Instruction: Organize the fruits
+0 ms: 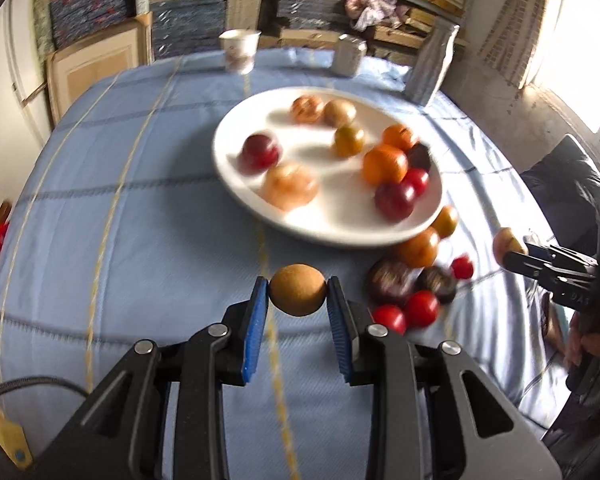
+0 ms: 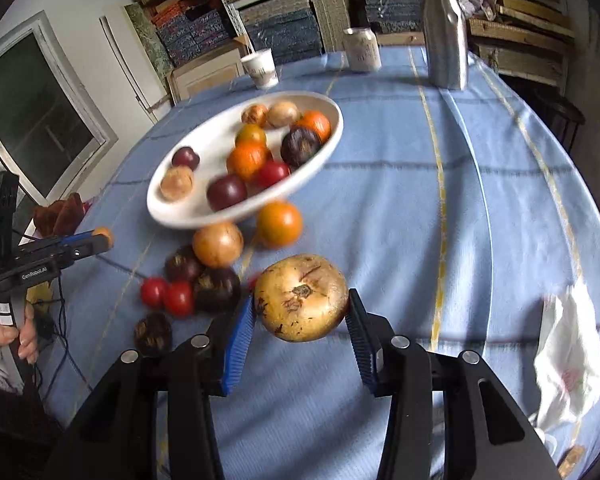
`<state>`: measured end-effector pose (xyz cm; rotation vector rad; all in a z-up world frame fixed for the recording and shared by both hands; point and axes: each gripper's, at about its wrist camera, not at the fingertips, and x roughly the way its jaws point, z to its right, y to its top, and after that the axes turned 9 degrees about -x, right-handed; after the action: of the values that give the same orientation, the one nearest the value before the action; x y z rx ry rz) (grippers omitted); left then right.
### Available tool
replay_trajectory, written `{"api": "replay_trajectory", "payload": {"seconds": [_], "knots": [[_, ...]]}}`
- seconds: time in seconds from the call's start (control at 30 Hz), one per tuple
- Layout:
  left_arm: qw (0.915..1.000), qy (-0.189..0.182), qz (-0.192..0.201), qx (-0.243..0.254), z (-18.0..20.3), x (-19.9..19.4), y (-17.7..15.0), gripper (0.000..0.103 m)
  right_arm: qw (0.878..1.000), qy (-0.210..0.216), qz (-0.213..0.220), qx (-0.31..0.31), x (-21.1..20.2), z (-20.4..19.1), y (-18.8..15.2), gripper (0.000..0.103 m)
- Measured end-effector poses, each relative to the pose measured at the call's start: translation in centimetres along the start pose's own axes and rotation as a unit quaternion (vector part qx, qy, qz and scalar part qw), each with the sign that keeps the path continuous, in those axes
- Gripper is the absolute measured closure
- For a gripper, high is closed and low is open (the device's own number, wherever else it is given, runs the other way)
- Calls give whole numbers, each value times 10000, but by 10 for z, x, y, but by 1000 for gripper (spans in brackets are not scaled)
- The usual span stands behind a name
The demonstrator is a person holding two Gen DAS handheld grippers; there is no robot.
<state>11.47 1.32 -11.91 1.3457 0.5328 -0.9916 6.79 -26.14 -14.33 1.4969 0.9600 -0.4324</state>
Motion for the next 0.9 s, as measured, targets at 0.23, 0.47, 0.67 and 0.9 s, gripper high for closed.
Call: {"api": "replay_trajectory", "payload": {"seconds": [0.23,0.47,0.67,0.9], "knots": [[9988,-128,136,442,39,18,33,74,9990,-72,357,-253,18,-4,78,57],[9990,-123,78,412,43,45,60,74,9992,-64,262,-283,66,-5,132,57],[9990,-182,-134,394,40,63,57,74,9996,5,111,-249,97,-4,146,57],[9994,-33,-196,271,0,17,7,68,9996,165,236,-70,91,0,138,57]]}}
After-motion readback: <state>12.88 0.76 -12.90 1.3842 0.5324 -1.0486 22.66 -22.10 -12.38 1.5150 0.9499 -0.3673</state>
